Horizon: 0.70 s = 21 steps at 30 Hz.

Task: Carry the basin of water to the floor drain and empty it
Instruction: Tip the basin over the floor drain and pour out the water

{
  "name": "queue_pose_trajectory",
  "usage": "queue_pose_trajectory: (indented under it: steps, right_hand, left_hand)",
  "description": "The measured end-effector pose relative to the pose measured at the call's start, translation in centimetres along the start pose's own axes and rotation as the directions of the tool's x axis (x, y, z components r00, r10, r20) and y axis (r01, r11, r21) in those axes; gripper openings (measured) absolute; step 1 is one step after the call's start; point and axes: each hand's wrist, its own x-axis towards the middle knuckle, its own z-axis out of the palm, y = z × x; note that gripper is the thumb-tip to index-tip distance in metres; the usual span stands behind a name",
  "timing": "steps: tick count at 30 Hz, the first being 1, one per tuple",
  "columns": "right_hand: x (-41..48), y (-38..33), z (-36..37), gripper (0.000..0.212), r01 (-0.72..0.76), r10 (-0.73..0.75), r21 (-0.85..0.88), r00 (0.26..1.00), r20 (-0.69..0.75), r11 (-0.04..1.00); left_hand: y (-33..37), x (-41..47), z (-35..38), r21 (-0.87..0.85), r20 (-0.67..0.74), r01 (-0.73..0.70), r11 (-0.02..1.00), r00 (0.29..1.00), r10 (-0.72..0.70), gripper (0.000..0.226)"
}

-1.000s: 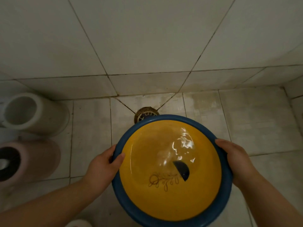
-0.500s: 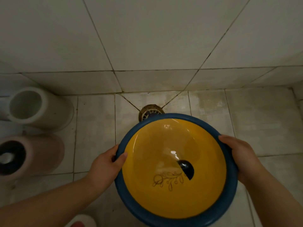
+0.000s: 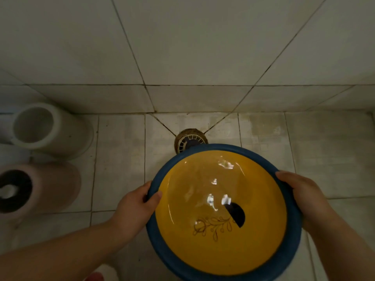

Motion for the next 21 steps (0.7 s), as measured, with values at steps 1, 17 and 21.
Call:
queue_pose_trajectory:
  steps: [1, 17, 21]
  right_hand:
    - [0.0, 0.0, 0.0, 0.019, -0.001, 0.001, 0.000, 1.000, 0.001, 1.000]
    - [0.1, 0.3, -1.0, 0.019, -0.067, 0.067, 0.008, 0.997, -0.039, 0.998]
    - [0.0, 0.3, -1.1, 0.017, -0.062, 0.062, 0.008, 0.997, -0.043, 0.998]
  left_hand:
    - [0.0, 0.0, 0.1, 0.006, 0.000, 0.001, 1.000, 1.000, -0.001, 0.019]
    - [-0.1, 0.7, 1.6, -0.028, 0.020, 0.006, 1.000, 1.000, -0.005, 0.023]
    - [0.0, 0.6, 1.7, -0.010, 0.024, -0.003, 1.000, 1.000, 0.003, 0.023]
